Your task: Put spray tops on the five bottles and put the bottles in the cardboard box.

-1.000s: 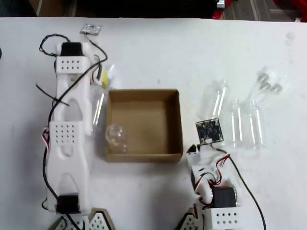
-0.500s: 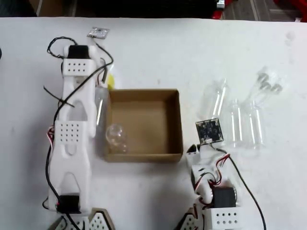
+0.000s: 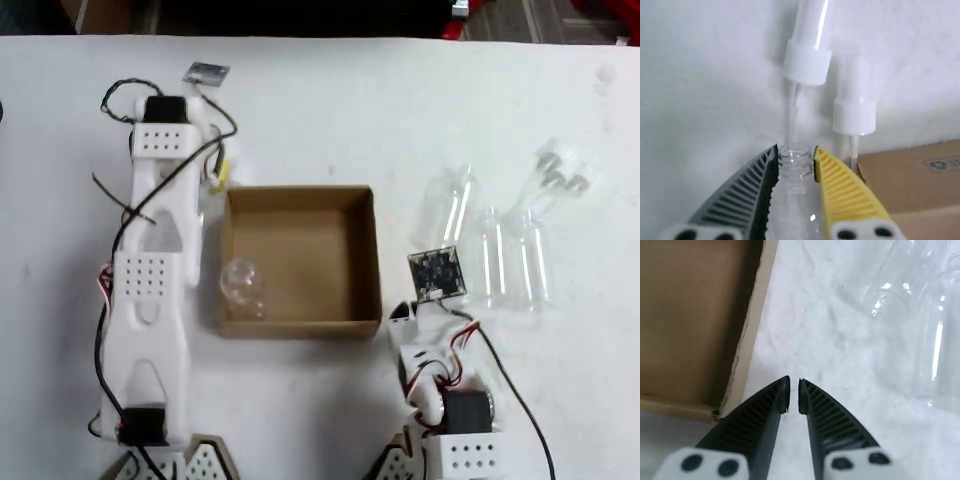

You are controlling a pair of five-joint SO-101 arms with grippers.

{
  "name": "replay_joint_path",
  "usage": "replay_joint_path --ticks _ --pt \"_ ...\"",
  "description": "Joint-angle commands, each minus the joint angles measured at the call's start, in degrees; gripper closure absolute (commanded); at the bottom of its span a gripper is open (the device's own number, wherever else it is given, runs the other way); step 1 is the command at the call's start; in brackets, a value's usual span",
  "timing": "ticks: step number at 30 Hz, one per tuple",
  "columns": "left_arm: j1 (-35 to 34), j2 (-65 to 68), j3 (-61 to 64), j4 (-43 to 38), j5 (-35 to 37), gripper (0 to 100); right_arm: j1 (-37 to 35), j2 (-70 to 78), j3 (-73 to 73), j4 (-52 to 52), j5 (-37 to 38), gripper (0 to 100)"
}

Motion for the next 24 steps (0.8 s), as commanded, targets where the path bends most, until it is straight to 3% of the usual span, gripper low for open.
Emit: replay_joint_path --ticks 1,12,24 --pt "0.92 -4.0 -0.26 0.79 -0.53 96 0.66 -0.4 0.53 0.22 -0.18 98.4" --pt "0.92 -23.87 2.11 1.05 -0.35 98 0.66 -0.4 0.53 0.22 -0.18 98.4" --pt "9.45 -68.97 36.66 0.53 -0.62 98 0.66 -0.4 0.53 0.22 -0.18 98.4"
